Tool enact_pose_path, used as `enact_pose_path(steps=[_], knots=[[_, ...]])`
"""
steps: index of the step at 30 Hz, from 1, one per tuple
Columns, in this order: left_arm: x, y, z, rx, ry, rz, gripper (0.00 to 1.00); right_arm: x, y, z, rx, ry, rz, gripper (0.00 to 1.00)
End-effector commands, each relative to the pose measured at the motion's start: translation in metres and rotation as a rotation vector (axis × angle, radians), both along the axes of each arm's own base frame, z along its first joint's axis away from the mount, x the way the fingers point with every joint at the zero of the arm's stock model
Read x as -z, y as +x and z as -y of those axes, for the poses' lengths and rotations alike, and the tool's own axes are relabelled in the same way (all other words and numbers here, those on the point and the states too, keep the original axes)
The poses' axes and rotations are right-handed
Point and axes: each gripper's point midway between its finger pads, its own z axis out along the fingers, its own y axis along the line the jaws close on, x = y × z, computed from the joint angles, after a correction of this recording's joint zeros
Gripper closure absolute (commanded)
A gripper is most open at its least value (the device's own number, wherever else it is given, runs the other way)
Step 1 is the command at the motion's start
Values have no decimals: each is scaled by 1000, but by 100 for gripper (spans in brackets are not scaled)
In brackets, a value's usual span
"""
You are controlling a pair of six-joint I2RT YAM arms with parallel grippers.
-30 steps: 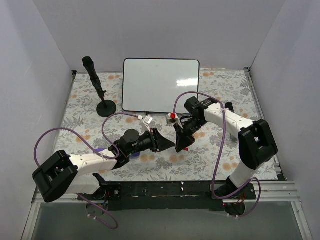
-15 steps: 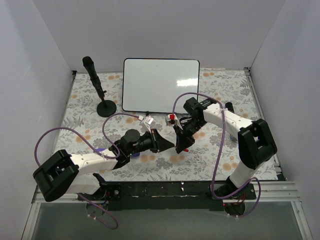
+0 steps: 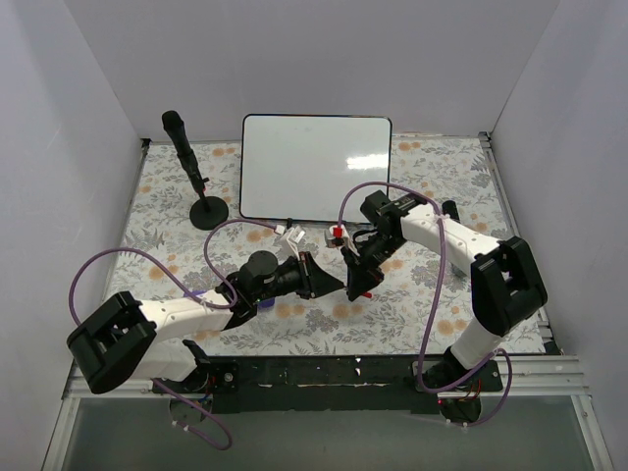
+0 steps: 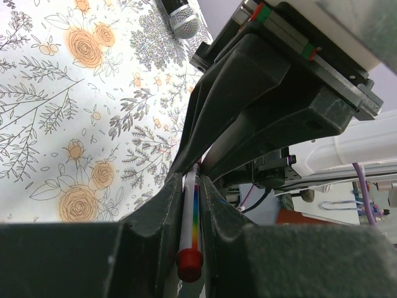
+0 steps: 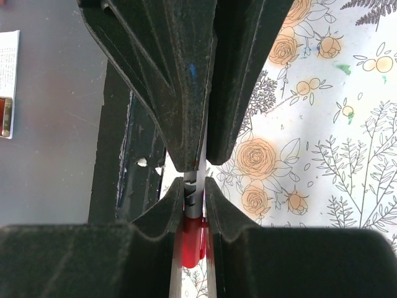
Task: Write a sentence on the whiteboard
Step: Pass from the right arm to the left
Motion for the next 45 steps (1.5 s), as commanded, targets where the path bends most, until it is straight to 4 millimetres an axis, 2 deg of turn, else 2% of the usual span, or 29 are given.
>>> enact_pose_path(steps=[1,7,14,17,21,28,45], knots=[[10,-13,1,77,49,-16,86,-4,8,4,2,0,80,99],[11,-13,1,82,59,-16,81,-4,7,5,0,-2,83,99],[12,-14,1,85,53,-26,80,-3,6,7,-4,-6,86,99],[10,-14,2,87,46,-28,72,-3,5,7,-5,-3,83,99],[7,-14,3,81,31,-26,67,-4,3,6,-12,9,74,99],[-4,-10,1,48,-11,-14,66,-5,0,3,-24,19,52,99],[-3,-1,-2,-15,-22,-16,69,-4,-3,1,-34,26,40,99]])
